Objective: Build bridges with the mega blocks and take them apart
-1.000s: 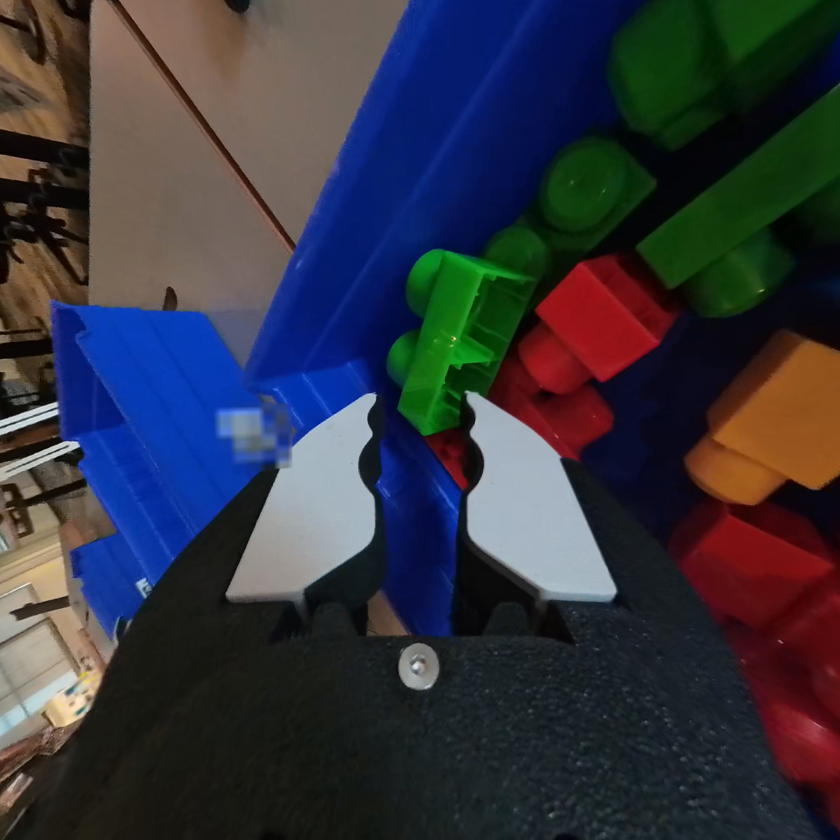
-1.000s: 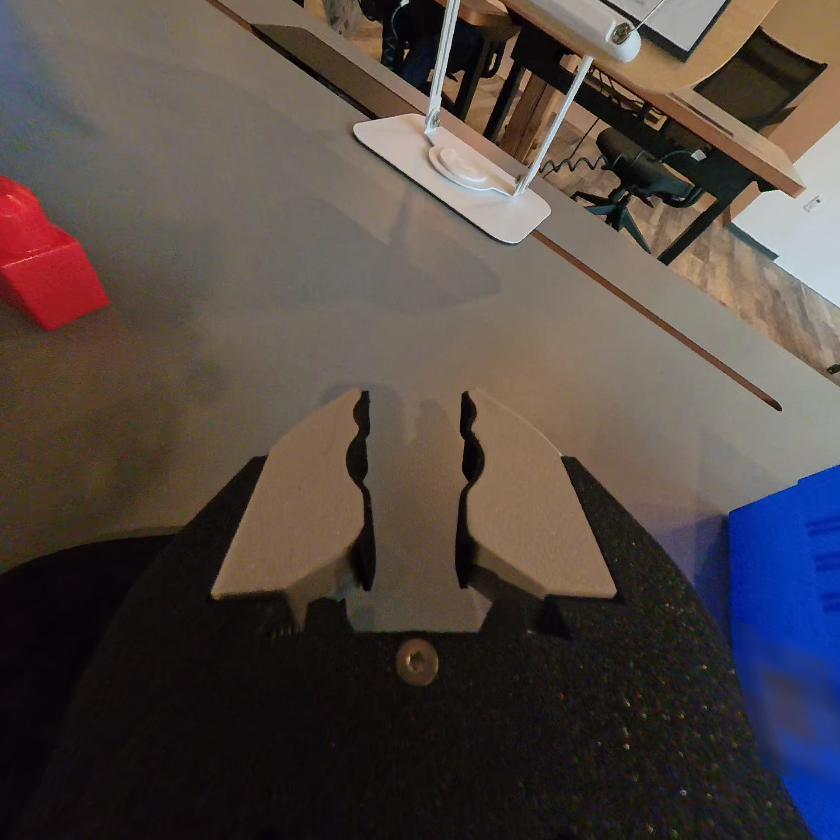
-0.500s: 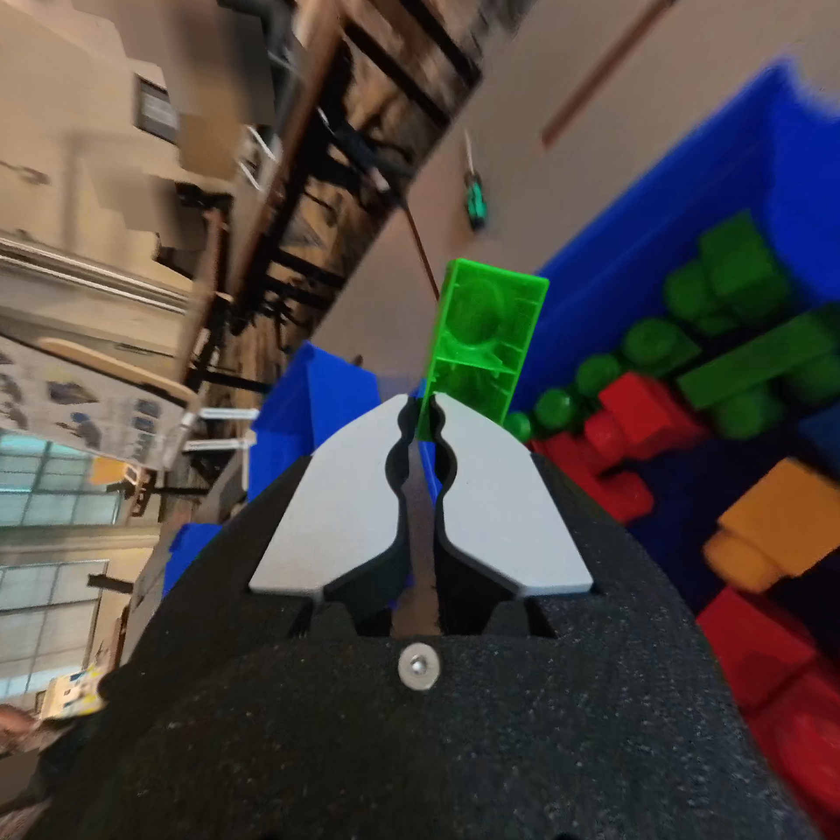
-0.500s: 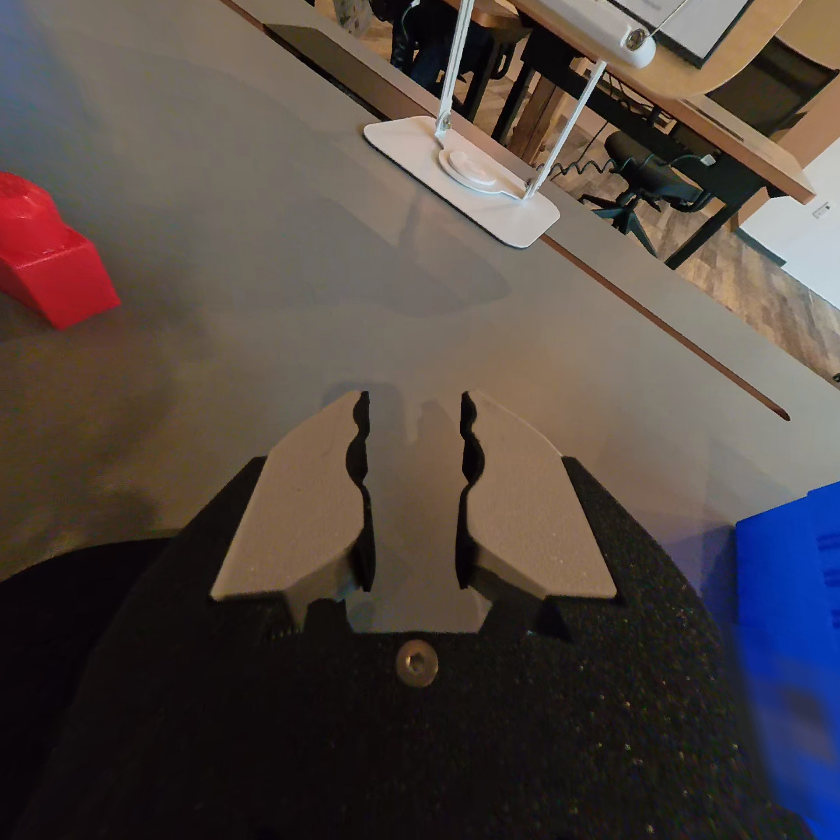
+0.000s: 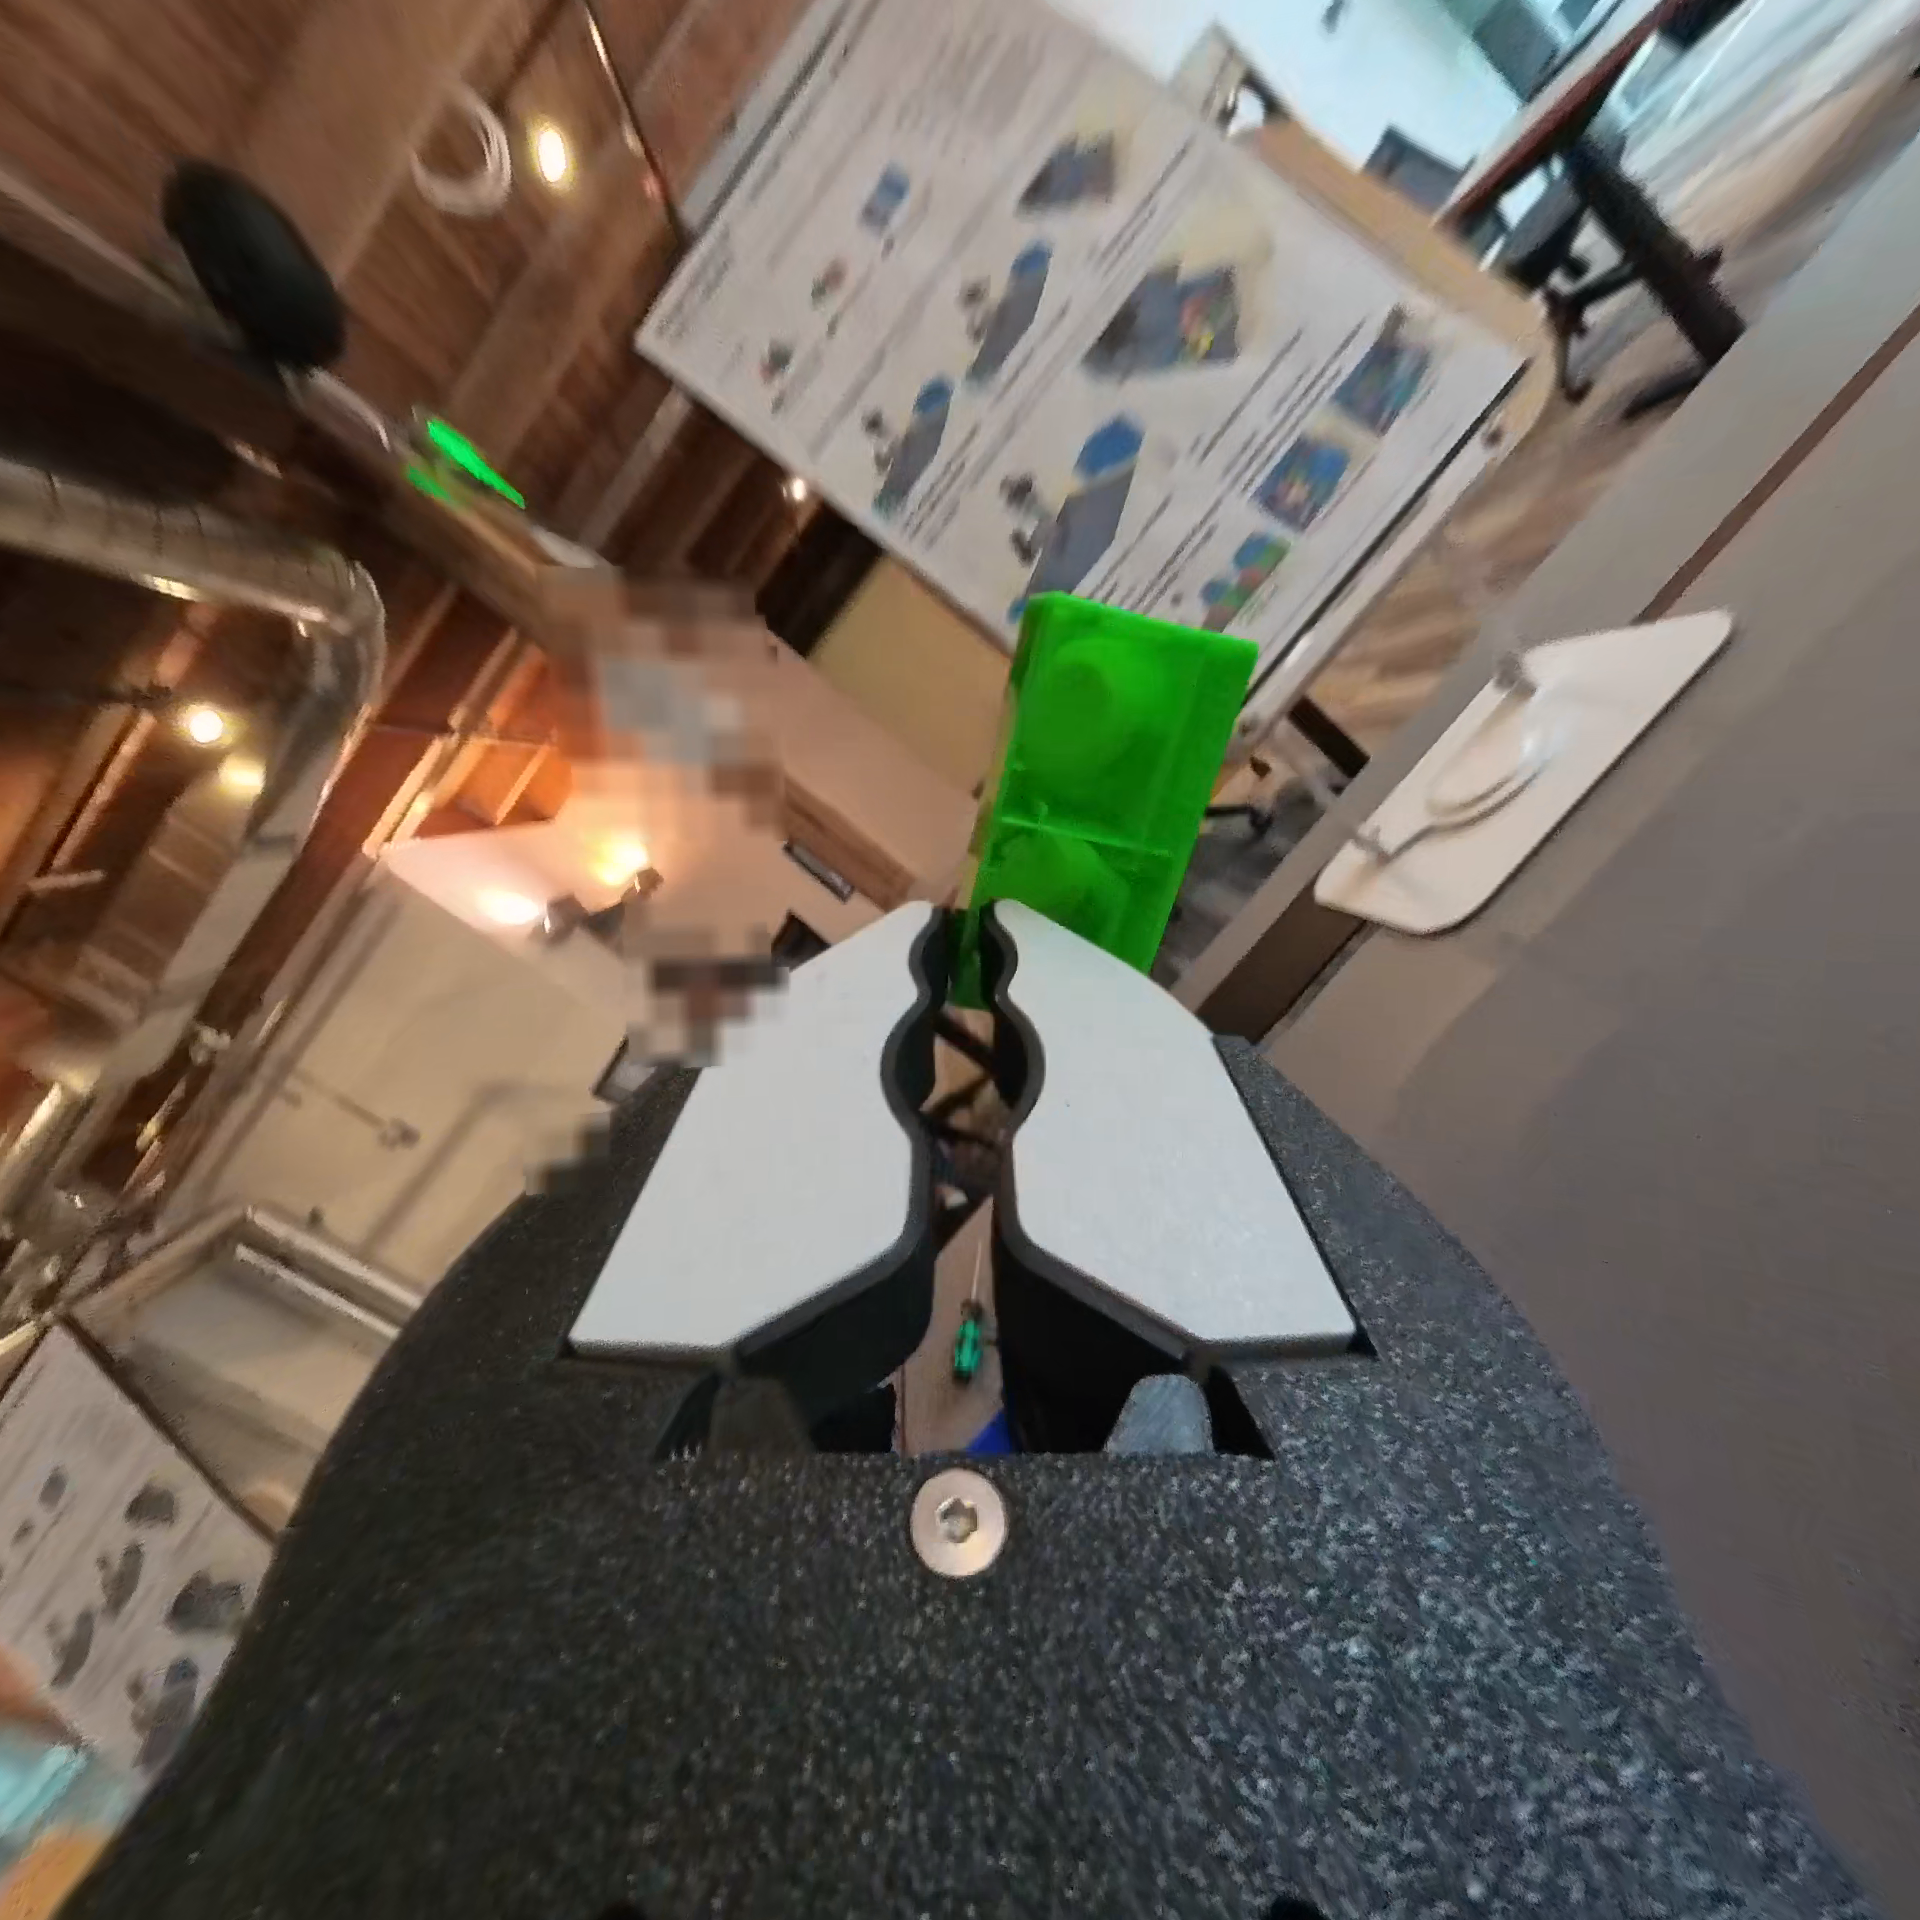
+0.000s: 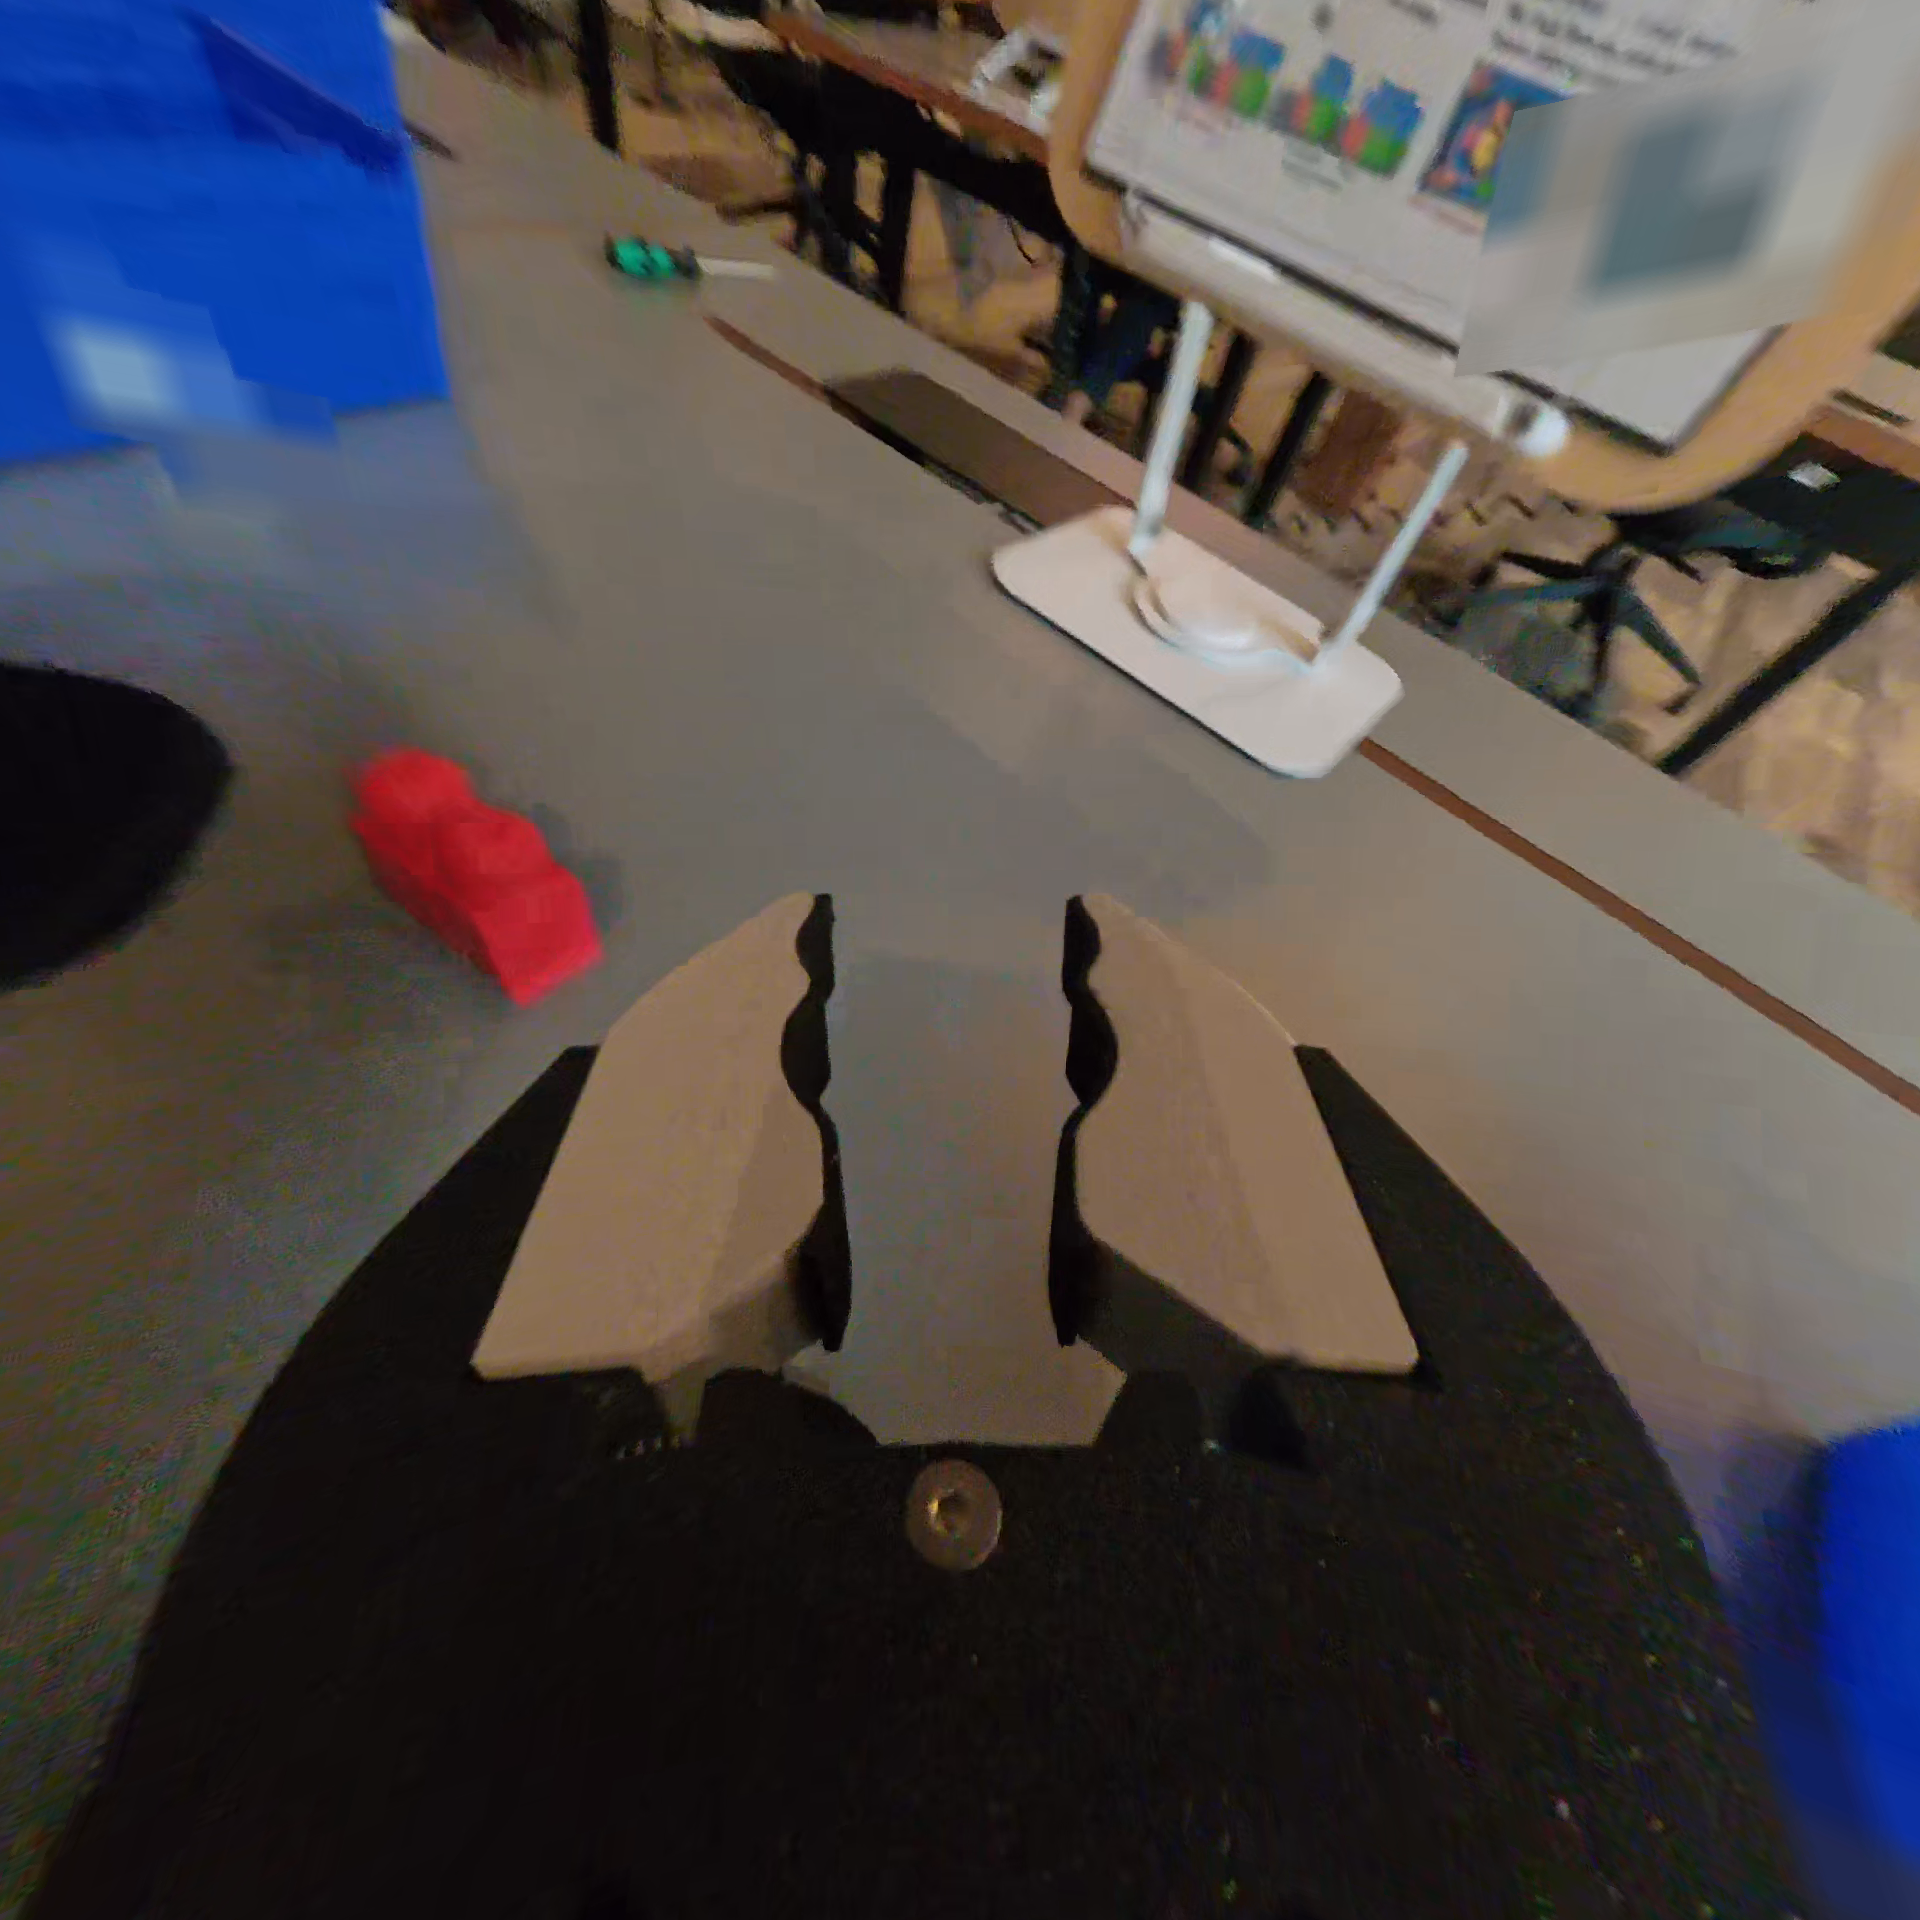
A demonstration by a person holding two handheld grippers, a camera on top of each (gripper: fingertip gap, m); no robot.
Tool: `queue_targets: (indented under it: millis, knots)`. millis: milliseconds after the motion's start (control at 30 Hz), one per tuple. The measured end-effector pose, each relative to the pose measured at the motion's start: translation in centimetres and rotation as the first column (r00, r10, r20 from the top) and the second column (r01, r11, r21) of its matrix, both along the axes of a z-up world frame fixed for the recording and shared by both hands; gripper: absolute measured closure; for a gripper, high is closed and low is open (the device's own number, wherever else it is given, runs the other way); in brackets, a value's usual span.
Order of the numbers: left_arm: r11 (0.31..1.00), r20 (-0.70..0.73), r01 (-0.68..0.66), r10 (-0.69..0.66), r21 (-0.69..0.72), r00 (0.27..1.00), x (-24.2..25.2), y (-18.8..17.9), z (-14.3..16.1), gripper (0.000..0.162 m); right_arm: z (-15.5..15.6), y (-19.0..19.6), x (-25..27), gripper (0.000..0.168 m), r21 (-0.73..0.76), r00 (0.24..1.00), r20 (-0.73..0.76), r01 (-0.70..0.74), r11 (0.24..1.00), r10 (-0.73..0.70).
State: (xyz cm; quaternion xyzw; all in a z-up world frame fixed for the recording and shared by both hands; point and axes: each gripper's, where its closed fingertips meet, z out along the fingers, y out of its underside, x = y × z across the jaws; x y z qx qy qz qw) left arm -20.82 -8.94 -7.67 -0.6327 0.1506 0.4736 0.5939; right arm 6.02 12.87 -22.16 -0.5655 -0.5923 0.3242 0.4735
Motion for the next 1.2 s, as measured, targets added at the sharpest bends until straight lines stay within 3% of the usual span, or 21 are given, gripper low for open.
queue_targets:
  millis: [267, 400, 633, 733, 800, 933, 1033, 1100, 1167, 1200]
  knots:
    - [0.995, -0.233, 0.065, -0.046, 0.078, 0.971, 8.2, 4.2, -1.4, 0.157, 7.3, -7.9, -6.1, 0.114, -0.242, 0.934, -0.170, -0.349, 0.905, 0.315]
    - [0.995, -0.393, 0.061, -0.027, 0.075, 0.919, 10.5, 5.4, -2.3, 0.156, 8.3, -11.3, -8.6, 0.108, -0.422, 0.866, -0.204, -0.498, 0.758, 0.456]
    - [0.999, -0.594, 0.036, -0.013, 0.027, 0.804, 12.6, 6.7, -4.0, 0.156, 8.0, -13.9, -11.0, 0.107, -0.627, 0.804, -0.221, -0.550, 0.551, 0.551]
    - [1.000, -0.641, 0.013, -0.002, 0.012, 0.768, 12.7, 7.0, -4.4, 0.156, 7.3, -13.4, -11.7, 0.114, -0.641, 0.821, -0.208, -0.525, 0.560, 0.532]
    - [1.000, -0.666, -0.001, 0.004, 0.006, 0.746, 12.7, 7.2, -4.6, 0.156, 7.2, -13.4, -11.8, 0.128, -0.648, 0.815, -0.224, -0.534, 0.543, 0.534]
    - [0.996, -0.676, 0.005, -0.063, -0.087, 0.734, 12.8, 7.7, -5.8, 0.153, 6.7, -12.7, -11.9, 0.134, -0.628, 0.821, -0.229, -0.535, 0.565, 0.523]
    - [0.981, -0.528, 0.090, -0.168, -0.172, 0.833, 12.5, 8.0, -7.2, 0.126, 6.6, -11.6, -11.7, 0.134, -0.566, 0.818, -0.246, -0.556, 0.608, 0.519]
    - [0.955, -0.286, 0.218, -0.270, -0.201, 0.919, 12.4, 8.0, -8.2, 0.116, 7.0, -10.8, -11.4, 0.134, -0.508, 0.799, -0.287, -0.595, 0.623, 0.529]
    - [0.897, 0.041, 0.405, -0.404, -0.178, 0.914, 13.0, 8.0, -9.2, 0.113, 7.1, -10.0, -11.0, 0.134, -0.423, 0.776, -0.319, -0.630, 0.651, 0.544]
    - [0.849, 0.215, 0.508, -0.475, -0.144, 0.853, 13.6, 7.9, -9.5, 0.110, 7.0, -9.9, -10.8, 0.134, -0.360, 0.756, -0.328, -0.655, 0.665, 0.567]
